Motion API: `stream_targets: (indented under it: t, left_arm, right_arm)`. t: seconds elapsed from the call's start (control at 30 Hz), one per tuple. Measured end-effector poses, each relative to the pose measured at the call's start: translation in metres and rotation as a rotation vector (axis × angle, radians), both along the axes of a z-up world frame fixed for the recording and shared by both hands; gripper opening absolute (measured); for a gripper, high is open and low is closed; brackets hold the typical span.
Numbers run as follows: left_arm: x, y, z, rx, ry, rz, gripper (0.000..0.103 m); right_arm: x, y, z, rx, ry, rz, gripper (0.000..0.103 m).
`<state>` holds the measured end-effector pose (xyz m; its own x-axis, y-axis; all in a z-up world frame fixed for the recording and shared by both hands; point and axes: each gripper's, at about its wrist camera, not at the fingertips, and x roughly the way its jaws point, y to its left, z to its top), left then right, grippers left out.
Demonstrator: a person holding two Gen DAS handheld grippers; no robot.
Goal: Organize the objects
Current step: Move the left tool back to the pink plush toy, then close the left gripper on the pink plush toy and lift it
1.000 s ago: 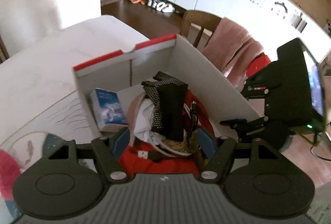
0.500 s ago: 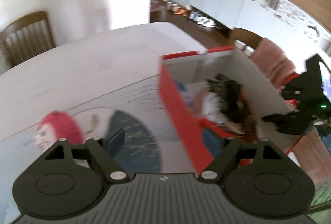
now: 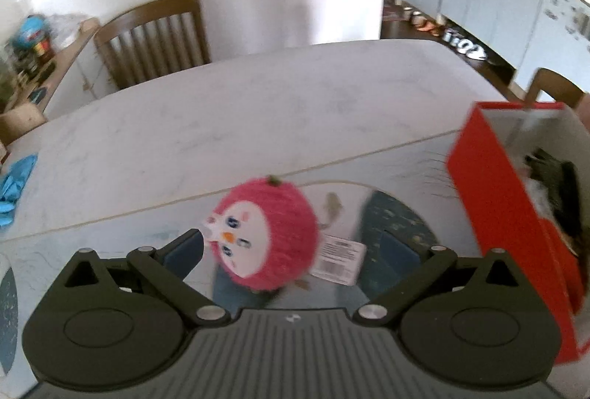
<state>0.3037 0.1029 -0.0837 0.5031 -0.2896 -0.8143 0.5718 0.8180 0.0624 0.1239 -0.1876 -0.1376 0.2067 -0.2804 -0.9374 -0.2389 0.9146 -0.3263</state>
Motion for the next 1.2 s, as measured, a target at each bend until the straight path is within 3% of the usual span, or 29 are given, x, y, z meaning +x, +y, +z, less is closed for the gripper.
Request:
stream_targets:
  t: [0.4, 0.73, 0.93, 1.1, 1.2]
  left_arm:
    - [0.052, -0.010, -0.045, 0.044, 0.076, 0.037, 0.103]
    - [0.074, -0.020, -0.077, 0.159, 0.100, 0.053, 0.103]
    - [0.075, -0.008, -0.077, 0.120, 0.107, 0.104, 0.102]
    - [0.074, 0.001, -0.072, 0.116, 0.113, 0.130, 0.079]
    - [0.071, 0.005, -0.065, 0.101, 0.116, 0.131, 0.074]
  right_arm:
    - [0.006, 0.000, -0.005, -0.011, 0.023, -0.034, 0.026]
    - [0.010, 0.000, -0.007, -0.011, 0.032, -0.052, 0.026]
    - [0.011, -0.001, -0.010, -0.011, 0.036, -0.054, 0.026]
    - [0.011, -0.001, -0.011, -0.013, 0.037, -0.052, 0.026]
    - [0.012, 0.000, -0.011, -0.013, 0.037, -0.051, 0.026]
